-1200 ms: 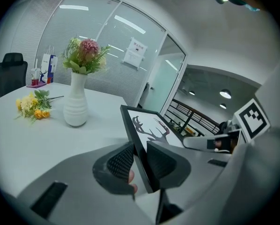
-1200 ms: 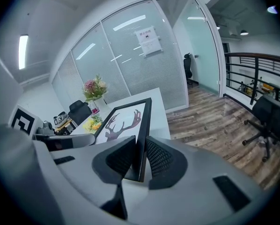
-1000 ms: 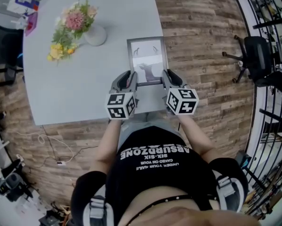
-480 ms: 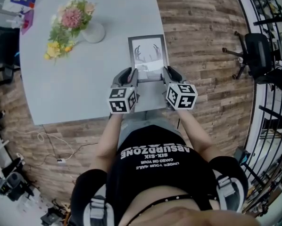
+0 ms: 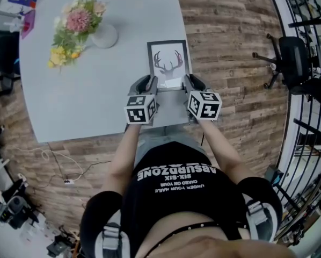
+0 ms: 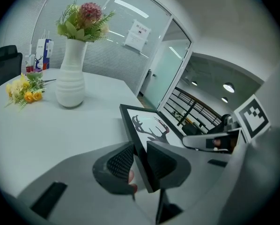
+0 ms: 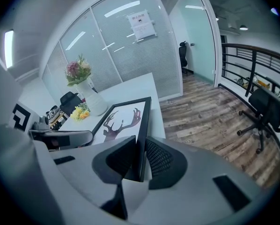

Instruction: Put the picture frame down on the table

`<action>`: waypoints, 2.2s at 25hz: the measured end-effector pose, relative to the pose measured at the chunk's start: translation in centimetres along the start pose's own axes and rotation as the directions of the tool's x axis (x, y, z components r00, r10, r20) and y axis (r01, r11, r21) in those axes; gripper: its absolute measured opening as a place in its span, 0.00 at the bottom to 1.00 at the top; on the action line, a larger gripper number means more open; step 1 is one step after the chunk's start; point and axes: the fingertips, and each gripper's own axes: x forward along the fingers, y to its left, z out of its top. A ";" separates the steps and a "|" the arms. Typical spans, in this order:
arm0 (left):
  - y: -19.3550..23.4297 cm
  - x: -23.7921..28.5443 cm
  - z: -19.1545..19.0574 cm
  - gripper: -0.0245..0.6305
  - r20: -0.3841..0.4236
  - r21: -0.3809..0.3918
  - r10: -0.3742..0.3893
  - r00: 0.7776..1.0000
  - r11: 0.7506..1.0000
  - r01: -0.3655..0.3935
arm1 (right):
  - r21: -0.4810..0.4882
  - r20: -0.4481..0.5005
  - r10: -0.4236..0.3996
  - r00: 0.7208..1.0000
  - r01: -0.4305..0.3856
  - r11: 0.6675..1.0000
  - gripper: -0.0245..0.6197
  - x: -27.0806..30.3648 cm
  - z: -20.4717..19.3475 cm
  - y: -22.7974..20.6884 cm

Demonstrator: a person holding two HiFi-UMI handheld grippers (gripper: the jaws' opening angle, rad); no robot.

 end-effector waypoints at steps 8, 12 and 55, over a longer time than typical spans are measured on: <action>0.3 1.5 -1.5 0.19 -0.050 -0.002 0.006 0.999 1.000 -0.006 | 0.003 -0.043 -0.014 0.999 0.015 1.000 0.17 1.1 -1.4 -1.0; 0.9 1.9 -2.1 0.19 -0.075 -0.001 0.011 0.997 1.000 -0.011 | -0.008 -0.068 -0.022 0.997 0.021 1.000 0.17 1.9 -2.0 -0.9; -2.0 -5.8 2.7 0.07 0.137 0.068 0.033 0.990 0.997 -0.043 | -0.022 0.103 0.186 0.977 -0.184 0.983 0.06 -5.1 1.9 2.0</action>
